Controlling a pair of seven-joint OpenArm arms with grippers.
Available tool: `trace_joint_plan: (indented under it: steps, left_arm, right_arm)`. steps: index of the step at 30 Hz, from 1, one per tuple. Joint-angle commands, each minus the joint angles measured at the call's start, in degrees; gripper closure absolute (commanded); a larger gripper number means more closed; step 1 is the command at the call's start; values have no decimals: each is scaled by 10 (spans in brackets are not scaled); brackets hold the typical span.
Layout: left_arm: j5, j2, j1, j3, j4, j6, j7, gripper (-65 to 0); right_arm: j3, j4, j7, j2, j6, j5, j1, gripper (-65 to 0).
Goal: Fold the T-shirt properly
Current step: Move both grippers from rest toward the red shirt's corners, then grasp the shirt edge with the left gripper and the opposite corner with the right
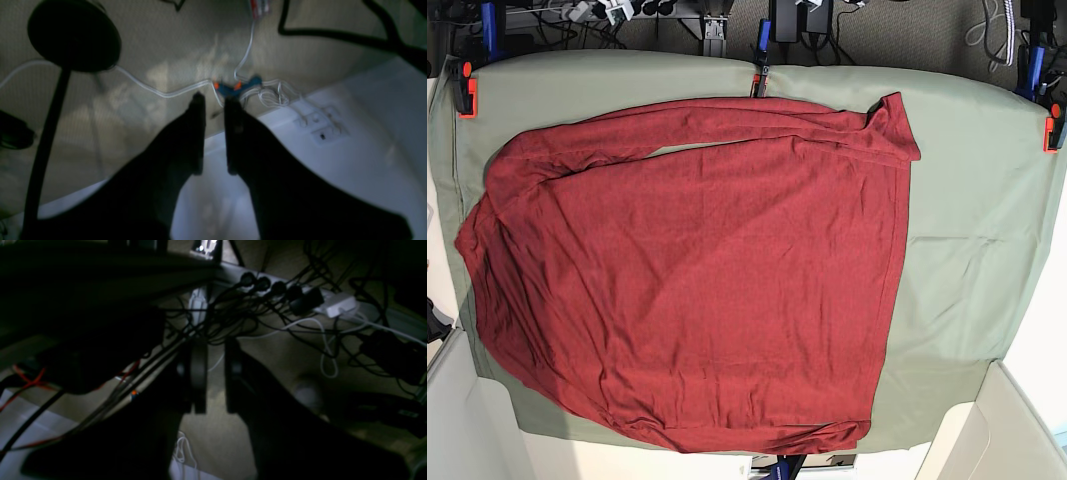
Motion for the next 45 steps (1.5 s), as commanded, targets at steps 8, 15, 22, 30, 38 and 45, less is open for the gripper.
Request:
trace_joint_plan:
  steps: [8,15,22,30,38,45]
  left_arm:
    - [-46,-17,89,-8,149,-34,3,-131]
    - [-87,-17,175,-127,288,-125,1,-131]
    - [-185,-20,257,-243,466,-184,60,-131]
    - [-322,-27,375,-334,729,-211,176,-145]
    - [-524,-65,447,-461,930,-211,240,-314]
    - [-565,-116,450,-519,990,-211,238,-314]
  right_arm:
    - [0,92,7,13,64,3,-47,-83]
    - [0,231,7,39,138,75,-138,-83]
    - [0,421,5,58,140,115,-242,-83]
    - [8,701,-70,80,137,183,-339,-83]
    - [86,888,-159,79,105,293,-339,-177]
    - [171,908,-224,79,-18,353,-252,-359]
